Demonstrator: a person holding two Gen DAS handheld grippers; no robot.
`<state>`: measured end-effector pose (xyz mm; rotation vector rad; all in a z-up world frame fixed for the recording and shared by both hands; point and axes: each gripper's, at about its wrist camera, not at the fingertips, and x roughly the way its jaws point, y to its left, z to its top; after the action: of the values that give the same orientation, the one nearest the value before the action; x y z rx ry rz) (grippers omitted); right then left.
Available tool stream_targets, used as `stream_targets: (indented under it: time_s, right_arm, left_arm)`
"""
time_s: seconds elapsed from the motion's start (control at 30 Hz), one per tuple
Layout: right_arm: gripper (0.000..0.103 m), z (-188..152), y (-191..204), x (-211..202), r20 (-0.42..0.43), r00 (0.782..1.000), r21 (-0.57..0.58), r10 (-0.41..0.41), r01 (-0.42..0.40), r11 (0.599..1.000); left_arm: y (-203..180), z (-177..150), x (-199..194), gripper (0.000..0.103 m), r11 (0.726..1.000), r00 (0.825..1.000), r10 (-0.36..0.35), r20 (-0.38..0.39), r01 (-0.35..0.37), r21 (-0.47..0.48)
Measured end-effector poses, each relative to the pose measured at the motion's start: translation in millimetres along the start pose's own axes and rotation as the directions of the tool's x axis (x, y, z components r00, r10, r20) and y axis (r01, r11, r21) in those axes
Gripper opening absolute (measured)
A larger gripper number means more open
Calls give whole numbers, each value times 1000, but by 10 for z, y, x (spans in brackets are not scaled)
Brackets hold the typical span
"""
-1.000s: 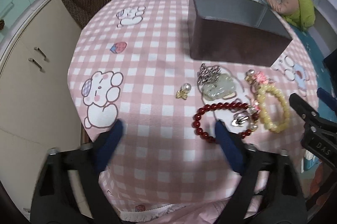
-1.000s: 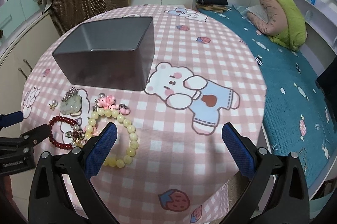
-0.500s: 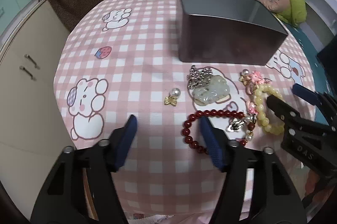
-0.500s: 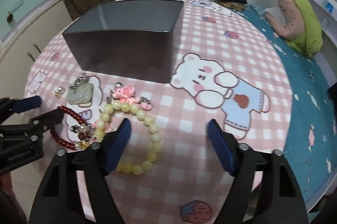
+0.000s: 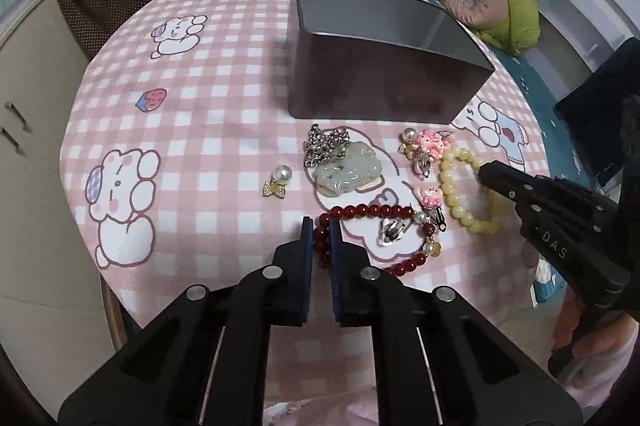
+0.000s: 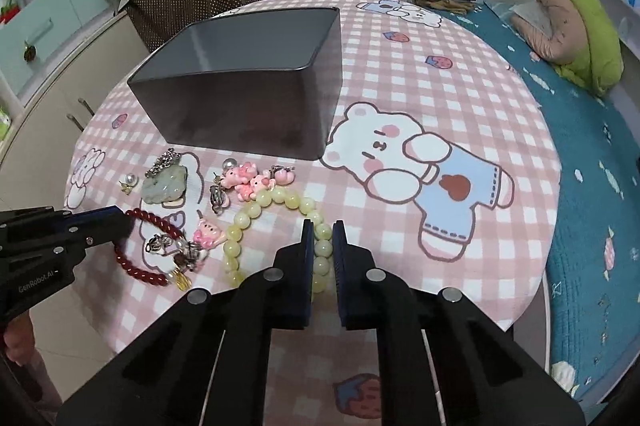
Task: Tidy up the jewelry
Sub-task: 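Carry both bracelets into the silver tin and open both tools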
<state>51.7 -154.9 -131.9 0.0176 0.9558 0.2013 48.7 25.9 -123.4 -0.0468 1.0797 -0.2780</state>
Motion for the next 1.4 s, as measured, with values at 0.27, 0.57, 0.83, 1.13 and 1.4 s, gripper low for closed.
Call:
stream_targets:
  time_s: [0.27,0.57,0.83,1.13,1.4]
  right_arm:
    - [9,62,75,-165,41,999,-13,28,-27,1000]
    - [9,191,166,-407,111,992,-54,53,-47,997]
    - [9,346,172,-591,175,984,-73,45,-32,997]
    - [9,712,197,-875,295,953,-100,75,-47,994]
    - [9,1117,208,-719,290,950,-97,114,-89,991]
  left_arm:
    - [-49,75,-190,8,998,997,-70,41,70,0]
    - [-245,259,-448,8,989,984,-142,107,138,46]
    - [-293,465,-610,8,985,974,-168,153,160,59]
    - [-211,849,-972,8,991,952,-131,276,120,56]
    - [-127,1253,-895,8,994,952,-111,286,113,13]
